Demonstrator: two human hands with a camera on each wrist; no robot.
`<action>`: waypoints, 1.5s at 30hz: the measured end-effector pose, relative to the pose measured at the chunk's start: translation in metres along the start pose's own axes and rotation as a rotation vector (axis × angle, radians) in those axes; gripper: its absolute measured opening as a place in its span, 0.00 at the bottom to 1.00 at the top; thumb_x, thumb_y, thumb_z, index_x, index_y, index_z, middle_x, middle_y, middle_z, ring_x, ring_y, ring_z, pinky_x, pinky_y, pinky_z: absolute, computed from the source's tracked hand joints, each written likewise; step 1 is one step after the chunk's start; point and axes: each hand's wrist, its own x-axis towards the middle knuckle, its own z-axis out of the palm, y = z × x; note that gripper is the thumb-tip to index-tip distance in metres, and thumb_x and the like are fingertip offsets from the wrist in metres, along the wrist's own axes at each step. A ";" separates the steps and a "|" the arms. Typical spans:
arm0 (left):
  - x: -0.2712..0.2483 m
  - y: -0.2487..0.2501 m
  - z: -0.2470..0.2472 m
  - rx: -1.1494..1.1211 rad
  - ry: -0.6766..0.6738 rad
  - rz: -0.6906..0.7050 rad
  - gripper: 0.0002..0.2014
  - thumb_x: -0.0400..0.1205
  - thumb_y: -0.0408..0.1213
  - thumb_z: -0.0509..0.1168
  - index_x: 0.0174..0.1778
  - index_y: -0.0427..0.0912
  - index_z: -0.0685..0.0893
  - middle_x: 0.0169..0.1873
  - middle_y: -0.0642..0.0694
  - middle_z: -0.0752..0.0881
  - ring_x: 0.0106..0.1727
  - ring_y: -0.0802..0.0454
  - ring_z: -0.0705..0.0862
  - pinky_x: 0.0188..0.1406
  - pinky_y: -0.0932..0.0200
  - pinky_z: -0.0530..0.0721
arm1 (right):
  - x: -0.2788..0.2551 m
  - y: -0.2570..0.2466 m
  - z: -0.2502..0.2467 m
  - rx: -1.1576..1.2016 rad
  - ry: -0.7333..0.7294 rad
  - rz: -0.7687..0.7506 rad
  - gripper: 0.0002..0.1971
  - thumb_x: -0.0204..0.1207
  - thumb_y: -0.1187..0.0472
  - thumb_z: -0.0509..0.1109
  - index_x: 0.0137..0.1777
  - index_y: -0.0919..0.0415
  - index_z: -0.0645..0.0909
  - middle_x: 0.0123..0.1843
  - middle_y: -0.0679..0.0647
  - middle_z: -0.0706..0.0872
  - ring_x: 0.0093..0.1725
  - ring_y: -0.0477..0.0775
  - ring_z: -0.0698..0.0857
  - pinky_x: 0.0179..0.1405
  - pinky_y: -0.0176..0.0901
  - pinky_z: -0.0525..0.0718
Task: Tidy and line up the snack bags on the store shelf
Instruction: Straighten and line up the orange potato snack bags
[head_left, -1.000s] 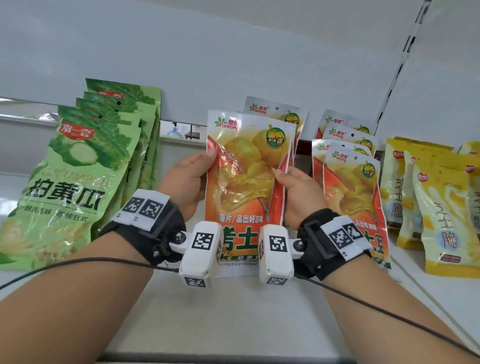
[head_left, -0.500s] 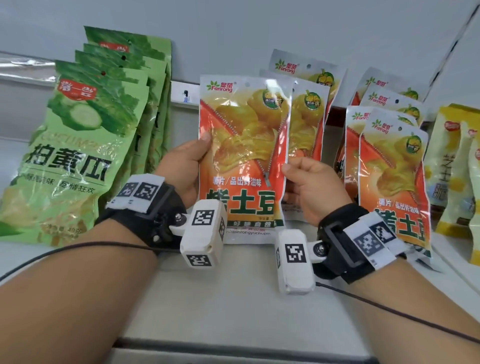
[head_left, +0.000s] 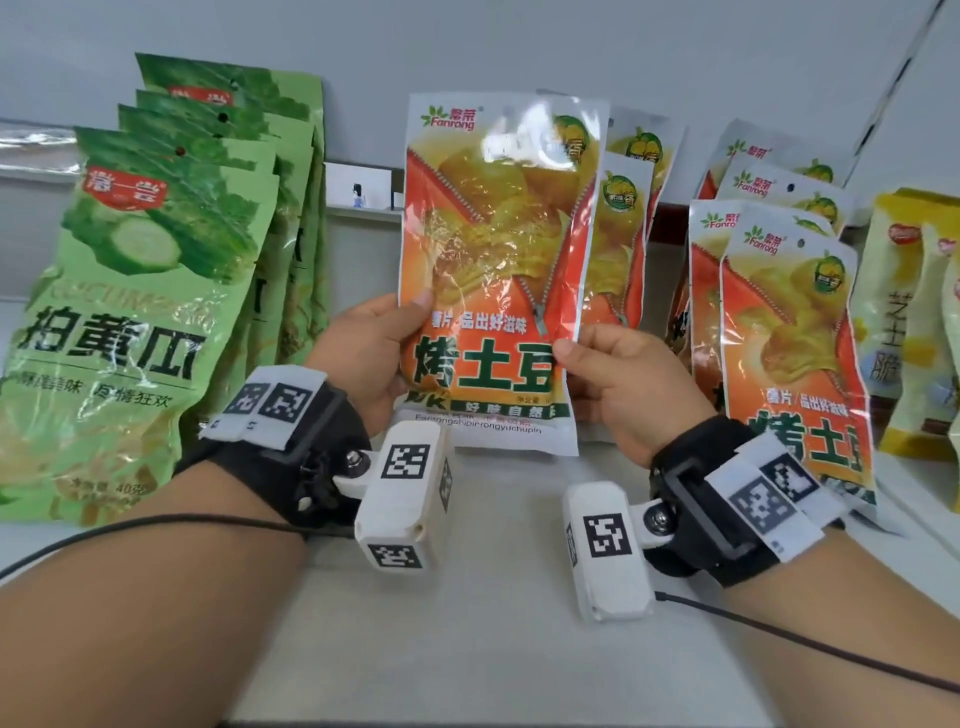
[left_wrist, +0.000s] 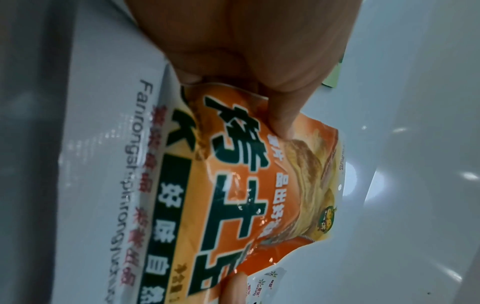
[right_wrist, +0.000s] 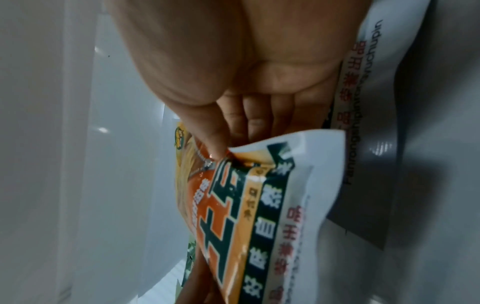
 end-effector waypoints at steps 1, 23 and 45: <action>-0.001 0.000 0.002 -0.003 -0.005 -0.001 0.08 0.83 0.39 0.63 0.45 0.38 0.83 0.39 0.42 0.91 0.40 0.46 0.89 0.46 0.48 0.89 | 0.000 0.000 -0.001 -0.013 0.027 -0.012 0.07 0.79 0.66 0.66 0.45 0.69 0.83 0.44 0.62 0.89 0.42 0.60 0.86 0.48 0.60 0.86; -0.008 -0.004 0.009 0.019 0.030 0.056 0.11 0.83 0.38 0.64 0.37 0.39 0.85 0.34 0.41 0.91 0.36 0.44 0.88 0.51 0.40 0.87 | 0.004 -0.002 -0.010 0.254 -0.092 -0.010 0.16 0.66 0.52 0.72 0.50 0.60 0.82 0.37 0.51 0.90 0.34 0.48 0.89 0.27 0.41 0.86; -0.012 0.003 0.008 0.094 0.046 0.123 0.12 0.86 0.45 0.59 0.41 0.45 0.82 0.42 0.41 0.89 0.39 0.44 0.87 0.47 0.46 0.88 | 0.004 -0.001 -0.006 0.031 -0.041 -0.121 0.13 0.85 0.63 0.58 0.42 0.57 0.82 0.30 0.48 0.90 0.27 0.46 0.87 0.23 0.33 0.84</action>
